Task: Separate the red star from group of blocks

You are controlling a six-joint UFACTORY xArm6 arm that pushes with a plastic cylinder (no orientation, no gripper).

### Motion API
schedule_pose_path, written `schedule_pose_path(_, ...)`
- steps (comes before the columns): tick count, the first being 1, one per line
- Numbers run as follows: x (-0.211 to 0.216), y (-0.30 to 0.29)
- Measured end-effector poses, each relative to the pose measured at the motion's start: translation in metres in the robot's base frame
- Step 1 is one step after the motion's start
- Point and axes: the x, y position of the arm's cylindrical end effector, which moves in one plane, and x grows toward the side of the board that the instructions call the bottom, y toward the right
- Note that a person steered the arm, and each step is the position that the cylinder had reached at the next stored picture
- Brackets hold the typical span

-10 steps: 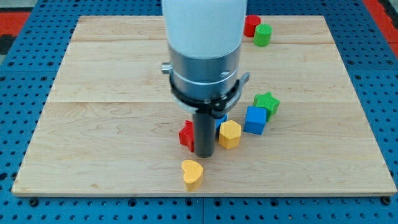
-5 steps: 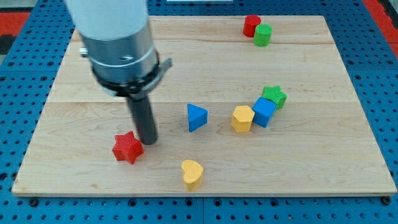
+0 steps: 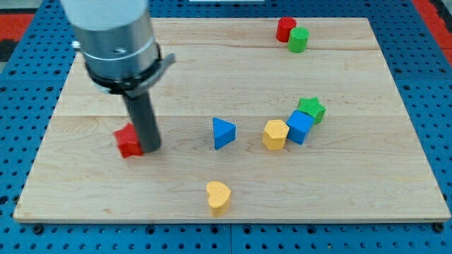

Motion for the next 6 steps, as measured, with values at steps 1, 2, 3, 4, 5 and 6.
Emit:
schedule_pose_path(1,0.008,-0.018)
schedule_pose_path(2,-0.037,-0.005)
schedule_pose_path(3,-0.033,-0.029)
schedule_pose_path(4,-0.021,-0.007)
schedule_pose_path(5,-0.003,-0.022)
schedule_pose_path(6,0.006,-0.073)
